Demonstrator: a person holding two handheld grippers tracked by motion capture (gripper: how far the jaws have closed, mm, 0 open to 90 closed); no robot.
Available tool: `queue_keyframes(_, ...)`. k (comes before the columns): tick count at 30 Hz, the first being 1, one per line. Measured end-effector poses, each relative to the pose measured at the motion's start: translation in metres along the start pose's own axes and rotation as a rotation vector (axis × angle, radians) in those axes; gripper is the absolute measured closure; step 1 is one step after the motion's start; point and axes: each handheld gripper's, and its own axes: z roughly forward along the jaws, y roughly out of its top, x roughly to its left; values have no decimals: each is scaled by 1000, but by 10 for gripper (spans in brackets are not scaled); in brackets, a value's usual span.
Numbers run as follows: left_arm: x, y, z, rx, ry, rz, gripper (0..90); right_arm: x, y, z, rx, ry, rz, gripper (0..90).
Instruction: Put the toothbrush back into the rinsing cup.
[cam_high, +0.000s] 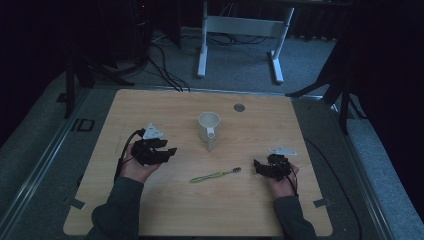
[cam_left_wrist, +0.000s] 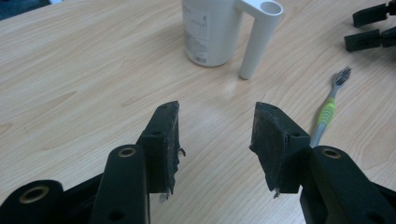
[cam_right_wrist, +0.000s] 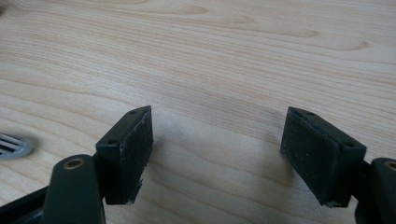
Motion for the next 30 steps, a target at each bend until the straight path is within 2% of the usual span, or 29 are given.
queue_keyframes(12,-7,7,6,1,-33,22,519,0,0,0,0,1,0,247)
queue_keyframes(30,-13,15,11,9,-60,53,519,0,0,0,0,2,2,247)
